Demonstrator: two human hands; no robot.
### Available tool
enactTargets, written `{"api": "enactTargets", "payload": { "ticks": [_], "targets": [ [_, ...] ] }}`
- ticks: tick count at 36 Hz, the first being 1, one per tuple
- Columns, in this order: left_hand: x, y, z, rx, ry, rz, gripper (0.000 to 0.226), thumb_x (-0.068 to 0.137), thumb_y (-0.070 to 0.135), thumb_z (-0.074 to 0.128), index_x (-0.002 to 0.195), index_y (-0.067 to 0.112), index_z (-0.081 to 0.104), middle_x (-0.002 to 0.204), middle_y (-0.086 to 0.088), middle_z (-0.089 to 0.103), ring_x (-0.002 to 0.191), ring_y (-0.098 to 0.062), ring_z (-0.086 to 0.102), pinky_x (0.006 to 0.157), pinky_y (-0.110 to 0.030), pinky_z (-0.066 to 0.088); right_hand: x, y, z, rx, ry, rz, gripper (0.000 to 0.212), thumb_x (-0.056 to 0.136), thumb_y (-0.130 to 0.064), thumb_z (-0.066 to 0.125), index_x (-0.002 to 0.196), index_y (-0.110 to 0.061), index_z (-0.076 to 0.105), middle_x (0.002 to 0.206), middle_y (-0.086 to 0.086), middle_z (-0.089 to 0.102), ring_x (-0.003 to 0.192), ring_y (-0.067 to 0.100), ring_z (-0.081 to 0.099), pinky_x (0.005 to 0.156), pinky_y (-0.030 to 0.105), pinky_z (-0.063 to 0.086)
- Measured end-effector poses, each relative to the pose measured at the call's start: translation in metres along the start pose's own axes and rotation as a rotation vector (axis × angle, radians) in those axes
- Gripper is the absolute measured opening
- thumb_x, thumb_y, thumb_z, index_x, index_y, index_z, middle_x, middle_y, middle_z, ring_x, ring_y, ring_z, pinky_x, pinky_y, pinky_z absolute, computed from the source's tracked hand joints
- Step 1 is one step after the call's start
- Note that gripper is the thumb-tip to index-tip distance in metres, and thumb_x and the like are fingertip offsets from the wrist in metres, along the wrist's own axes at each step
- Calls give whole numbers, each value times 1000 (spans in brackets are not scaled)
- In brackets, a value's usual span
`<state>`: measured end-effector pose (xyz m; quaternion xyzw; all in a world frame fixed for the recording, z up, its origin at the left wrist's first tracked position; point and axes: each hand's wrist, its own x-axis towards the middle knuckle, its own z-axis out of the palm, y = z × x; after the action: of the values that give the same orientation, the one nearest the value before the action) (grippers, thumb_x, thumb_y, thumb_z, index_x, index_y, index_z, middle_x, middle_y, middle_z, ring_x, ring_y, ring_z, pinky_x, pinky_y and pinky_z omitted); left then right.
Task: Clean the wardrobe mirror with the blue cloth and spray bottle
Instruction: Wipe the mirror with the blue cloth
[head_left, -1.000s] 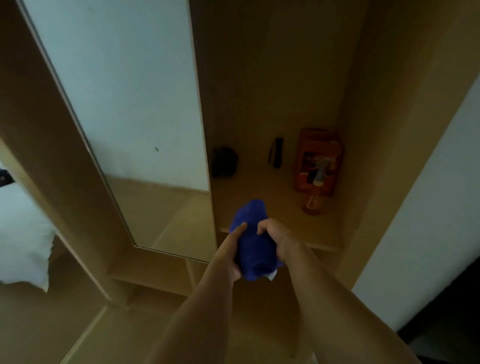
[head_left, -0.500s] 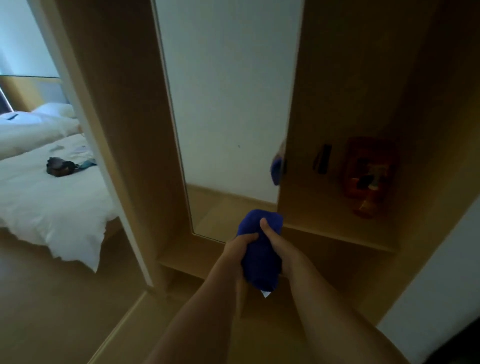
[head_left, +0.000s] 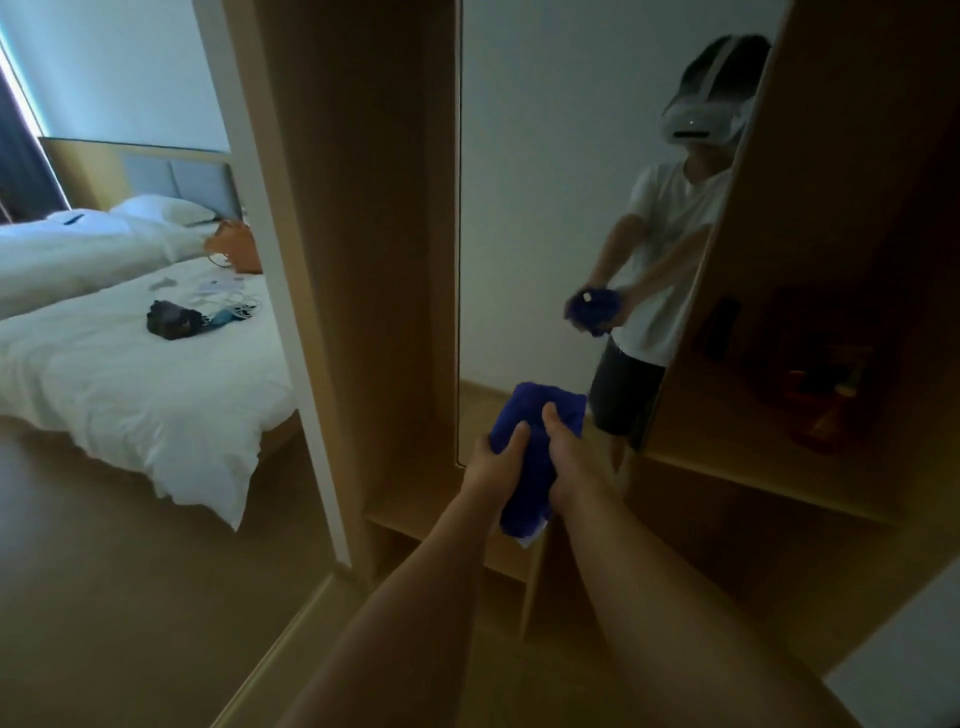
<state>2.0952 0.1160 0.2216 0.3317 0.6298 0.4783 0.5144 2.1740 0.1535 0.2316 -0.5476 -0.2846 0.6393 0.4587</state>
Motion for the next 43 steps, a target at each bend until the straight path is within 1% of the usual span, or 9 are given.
{"api": "enactTargets", "payload": {
  "ticks": [4,12,18,22,27,30,32,36,43],
  "targets": [
    [19,10,-10,102,6,87,69,68,66,63,120,26,43,111,-1,58,95,-21,59,86,-43,51,14,-5,19,-16,57,-75,40,83,-64,53,78,-25,42,75,-3,50,65,17,48,50,32,38],
    [73,54,-23,33,13,275,73,74,62,60,136,32,36,125,-1,54,106,-24,58,89,-46,50,42,-43,59,61,-106,-122,52,75,-63,64,105,-21,55,99,7,62,90,27,60,74,43,51],
    [95,100,-35,99,104,518,50,64,82,41,92,42,54,94,5,64,80,-13,65,76,-40,56,47,-81,100,138,-32,-443,33,79,-39,72,105,-23,62,95,1,70,85,19,66,65,32,52],
    [111,128,-46,180,201,641,58,76,76,36,81,23,59,93,-11,61,69,-20,61,61,-35,52,44,-94,125,142,83,-613,30,80,-44,69,101,-23,63,91,-1,71,82,16,67,75,34,56],
    [123,170,-48,236,222,718,50,83,66,39,73,20,57,85,-10,61,61,-17,57,53,-27,39,39,-124,146,147,222,-749,23,78,-55,66,87,-35,57,81,-10,68,74,7,65,62,23,50],
    [123,201,-42,324,341,863,38,85,62,37,81,27,52,86,8,54,69,-7,54,54,-21,36,39,-155,153,87,292,-827,18,81,-51,65,82,-36,54,81,-9,66,75,9,64,69,28,52],
    [118,223,-38,323,354,991,32,88,56,39,110,35,50,93,19,45,78,-2,50,60,-21,37,37,-177,154,26,349,-924,12,85,-43,64,86,-34,56,81,-10,65,77,10,63,71,28,51],
    [116,269,-32,331,268,1163,32,91,44,43,122,35,48,103,10,45,83,-5,49,58,-13,31,24,-217,156,-99,470,-1102,8,90,-27,61,96,-21,62,82,-5,66,72,8,61,59,18,45],
    [127,350,-41,212,241,1405,29,89,46,41,99,28,62,100,6,51,82,-3,47,67,-24,43,-7,-284,188,-255,587,-1258,23,92,-21,54,113,-17,60,100,4,67,92,22,63,86,44,51]
  ]
}}
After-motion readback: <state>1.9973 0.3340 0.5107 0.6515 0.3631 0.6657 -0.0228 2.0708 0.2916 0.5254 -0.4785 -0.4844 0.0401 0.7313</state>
